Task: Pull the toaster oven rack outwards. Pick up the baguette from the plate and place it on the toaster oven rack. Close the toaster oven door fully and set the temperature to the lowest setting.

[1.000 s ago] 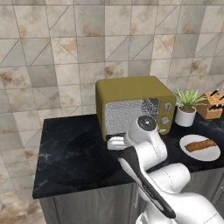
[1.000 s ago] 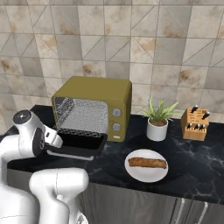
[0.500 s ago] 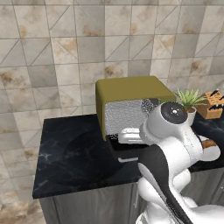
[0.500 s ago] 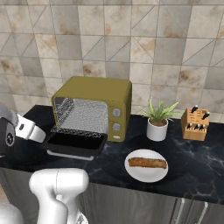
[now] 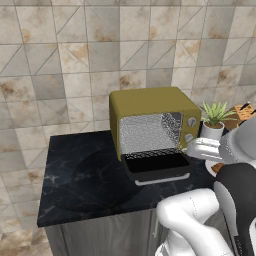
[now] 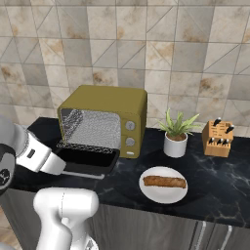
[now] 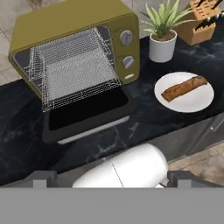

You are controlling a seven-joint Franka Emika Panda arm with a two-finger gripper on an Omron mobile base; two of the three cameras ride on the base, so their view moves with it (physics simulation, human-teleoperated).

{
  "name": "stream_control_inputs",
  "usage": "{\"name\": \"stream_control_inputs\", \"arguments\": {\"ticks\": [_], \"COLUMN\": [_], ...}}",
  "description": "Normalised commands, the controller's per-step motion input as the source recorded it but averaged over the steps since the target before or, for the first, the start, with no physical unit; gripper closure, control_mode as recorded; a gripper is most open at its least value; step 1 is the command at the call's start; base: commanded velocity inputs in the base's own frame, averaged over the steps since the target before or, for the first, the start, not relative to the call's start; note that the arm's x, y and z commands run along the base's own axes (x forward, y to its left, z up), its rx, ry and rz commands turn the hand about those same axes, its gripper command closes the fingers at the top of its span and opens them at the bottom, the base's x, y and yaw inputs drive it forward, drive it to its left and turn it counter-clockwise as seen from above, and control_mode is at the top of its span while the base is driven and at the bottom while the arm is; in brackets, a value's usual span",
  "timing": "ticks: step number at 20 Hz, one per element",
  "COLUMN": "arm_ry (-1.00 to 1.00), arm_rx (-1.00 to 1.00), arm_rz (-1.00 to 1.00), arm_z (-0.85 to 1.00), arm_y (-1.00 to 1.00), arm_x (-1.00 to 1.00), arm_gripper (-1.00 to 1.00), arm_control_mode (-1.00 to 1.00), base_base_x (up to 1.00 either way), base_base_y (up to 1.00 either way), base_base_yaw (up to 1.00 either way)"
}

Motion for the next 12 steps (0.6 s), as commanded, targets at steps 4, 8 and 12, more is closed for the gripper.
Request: {"name": "stream_control_inputs", "arguments": {"ticks": [4, 8, 12], "arm_ry": [0.00, 0.00, 0.00], "arm_rx": [0.13, 0.10, 0.12], "arm_rz": [-0.26, -0.23, -0.16], "arm_z": [0.03, 0.00, 0.00], "arm_y": [-1.00, -0.89, -0.80], "arm_x": [-0.18, -0.01, 0.00], "arm_gripper": [-1.00, -1.00, -1.00], "arm_control_mode": [-1.00, -1.00, -1.00], "base_base_x": [0.00, 0.00, 0.00], "base_base_y": [0.00, 0.00, 0.00], "base_base_yaw": [0.00, 0.00, 0.00]}}
